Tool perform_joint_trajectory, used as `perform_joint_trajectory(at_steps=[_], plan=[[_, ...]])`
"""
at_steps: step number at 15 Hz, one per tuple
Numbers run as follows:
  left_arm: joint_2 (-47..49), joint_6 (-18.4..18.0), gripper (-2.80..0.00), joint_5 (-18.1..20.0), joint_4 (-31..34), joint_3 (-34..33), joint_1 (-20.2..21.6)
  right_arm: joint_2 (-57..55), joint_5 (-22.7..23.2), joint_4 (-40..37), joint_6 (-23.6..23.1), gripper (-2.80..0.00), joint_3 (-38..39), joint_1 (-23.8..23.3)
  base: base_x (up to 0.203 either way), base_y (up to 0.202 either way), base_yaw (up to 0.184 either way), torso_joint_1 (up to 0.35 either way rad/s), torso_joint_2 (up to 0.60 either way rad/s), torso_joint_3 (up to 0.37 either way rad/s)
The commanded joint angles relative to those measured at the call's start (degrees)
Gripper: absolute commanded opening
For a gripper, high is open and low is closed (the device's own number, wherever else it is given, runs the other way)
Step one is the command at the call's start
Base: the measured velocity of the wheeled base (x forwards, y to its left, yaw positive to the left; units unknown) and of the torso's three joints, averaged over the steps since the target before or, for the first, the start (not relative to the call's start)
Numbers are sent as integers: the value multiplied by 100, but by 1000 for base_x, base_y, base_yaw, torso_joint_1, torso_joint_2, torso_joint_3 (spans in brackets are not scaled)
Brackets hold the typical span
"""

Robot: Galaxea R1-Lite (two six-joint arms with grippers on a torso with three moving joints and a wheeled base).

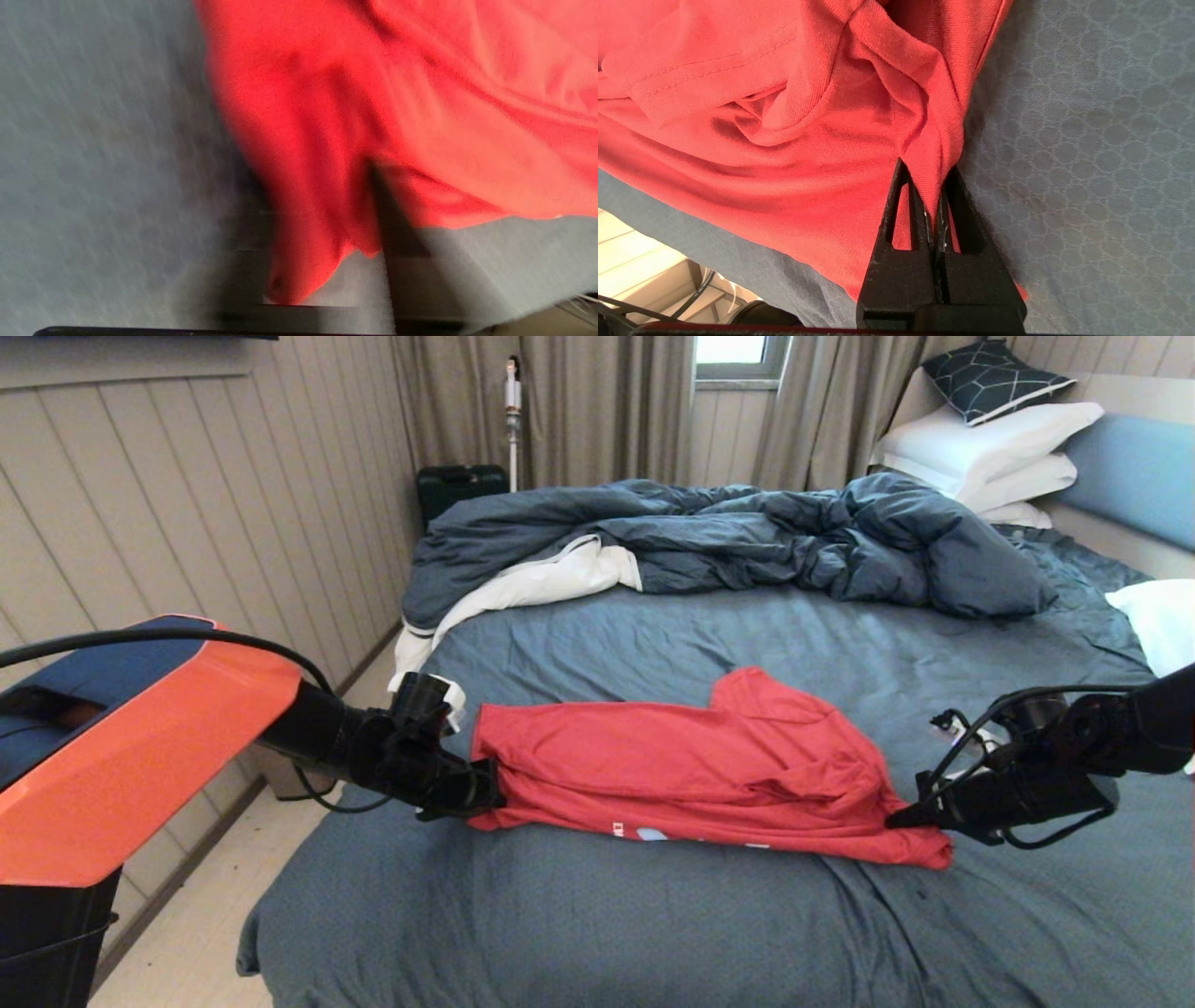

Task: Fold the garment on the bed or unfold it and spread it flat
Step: Fold the red T-shirt

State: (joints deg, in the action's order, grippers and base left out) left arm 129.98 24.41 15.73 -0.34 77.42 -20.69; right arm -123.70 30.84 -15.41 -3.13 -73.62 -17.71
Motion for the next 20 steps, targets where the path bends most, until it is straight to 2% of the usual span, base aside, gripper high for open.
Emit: perform_joint_trajectory(at_steps=[1,6,10,15,20], plan=[[-141,223,-280,3,-10,-63,-83,26,18,-15,-3,-280,5,5,0,0,0,0,0,0],[-377,468,-280,8,61,-96,-189,220,27,-68,6,-280,89,5,0,0,0,0,0,0],[-742,371,-280,-9,567,-191,-189,536,48,-528,-79,-280,96,-39,0,0,0,0,0,0],[-1036,-130,-280,-18,1106,-377,-181,742,45,-1078,-249,-280,5,-127,0,0,0,0,0,0],[-1313,-474,-280,-18,1623,-394,-163,828,53,-1768,-772,-280,-24,-402,0,0,0,0,0,0]])
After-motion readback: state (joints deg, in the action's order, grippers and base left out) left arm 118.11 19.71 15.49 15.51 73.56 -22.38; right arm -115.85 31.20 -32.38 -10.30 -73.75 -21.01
